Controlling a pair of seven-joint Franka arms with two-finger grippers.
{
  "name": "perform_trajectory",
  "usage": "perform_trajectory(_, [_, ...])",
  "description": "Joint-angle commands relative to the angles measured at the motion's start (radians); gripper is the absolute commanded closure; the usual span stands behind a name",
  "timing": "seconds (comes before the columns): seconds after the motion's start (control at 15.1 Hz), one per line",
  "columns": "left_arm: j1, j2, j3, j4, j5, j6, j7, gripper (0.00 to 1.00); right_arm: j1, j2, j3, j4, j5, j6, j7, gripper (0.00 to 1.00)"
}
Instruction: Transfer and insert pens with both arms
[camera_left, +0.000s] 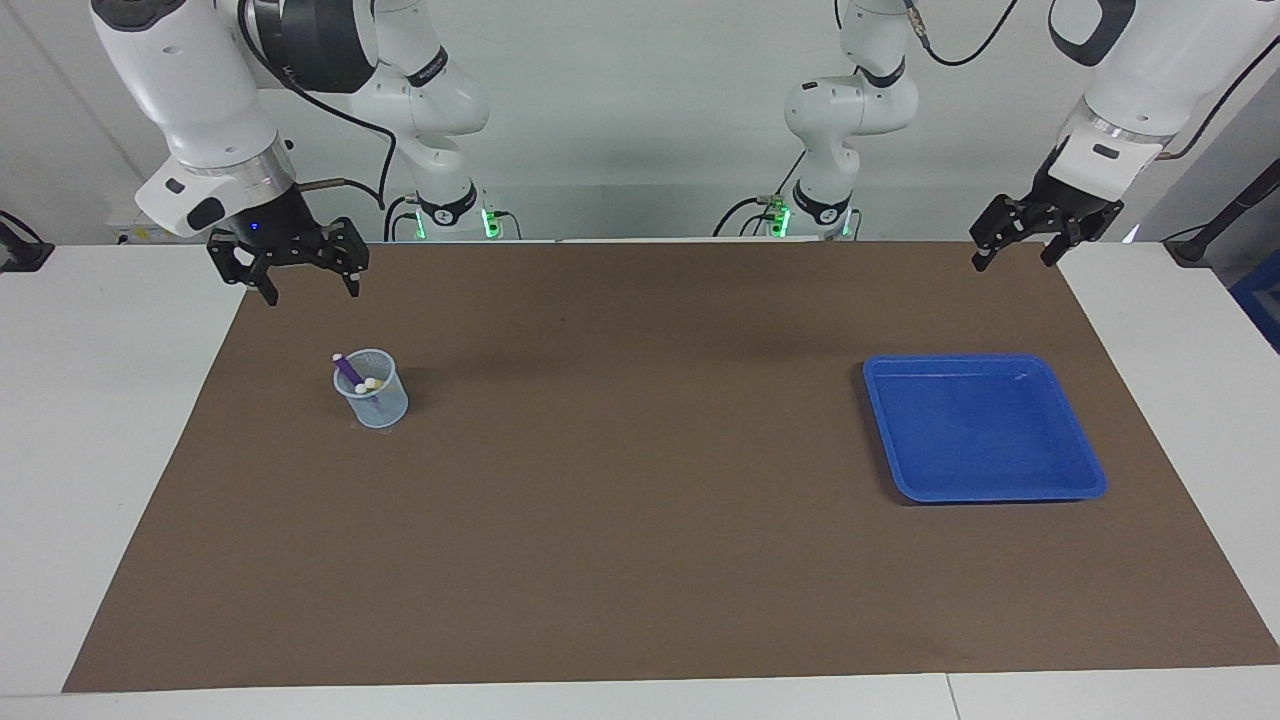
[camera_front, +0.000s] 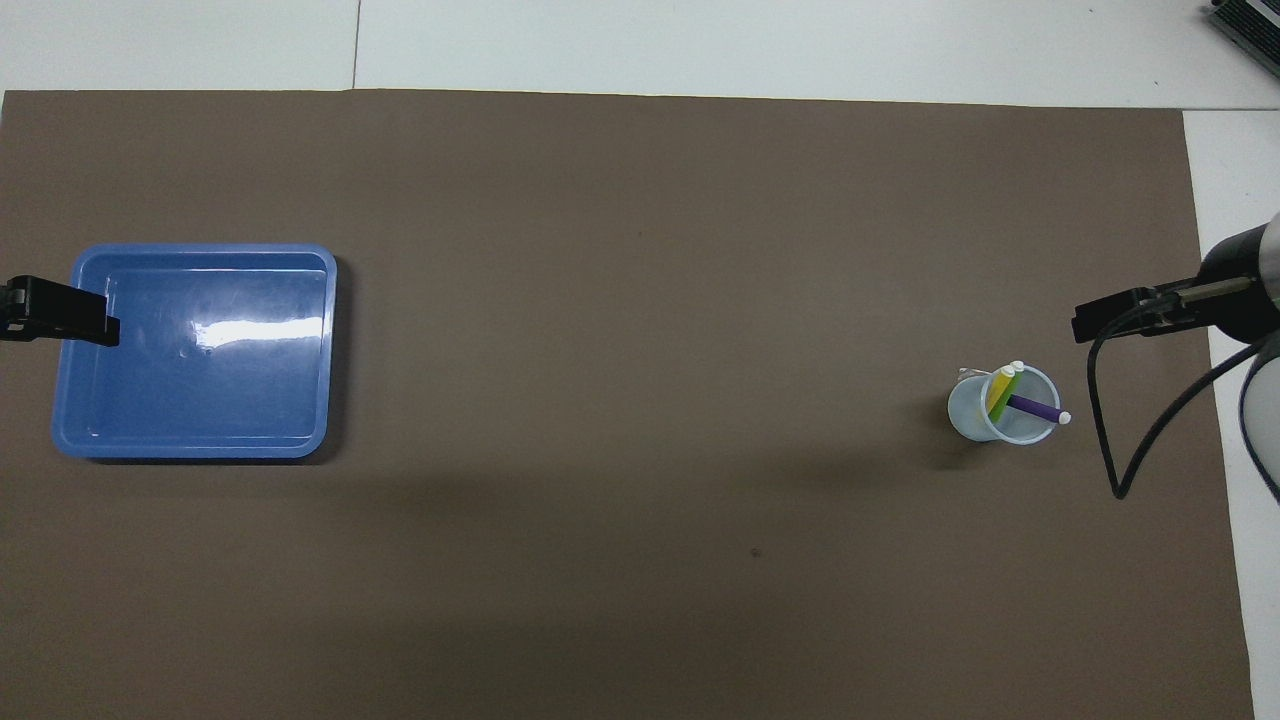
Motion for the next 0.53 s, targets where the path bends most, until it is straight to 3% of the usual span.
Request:
perform_trajectory(0.0, [-0.005,-0.002,0.006,0.004,0.007,-0.015,0.012,0.0,-0.011,0.004,0.016,0.019,0.009,-0.025,0.026,0.0])
perform_trajectory(0.46, [-0.005,-0.001,0.006,0.004,0.007,-0.013,0.012,0.0,-0.013,0.004,0.015,0.019,0.015,-0.031,0.027,0.0])
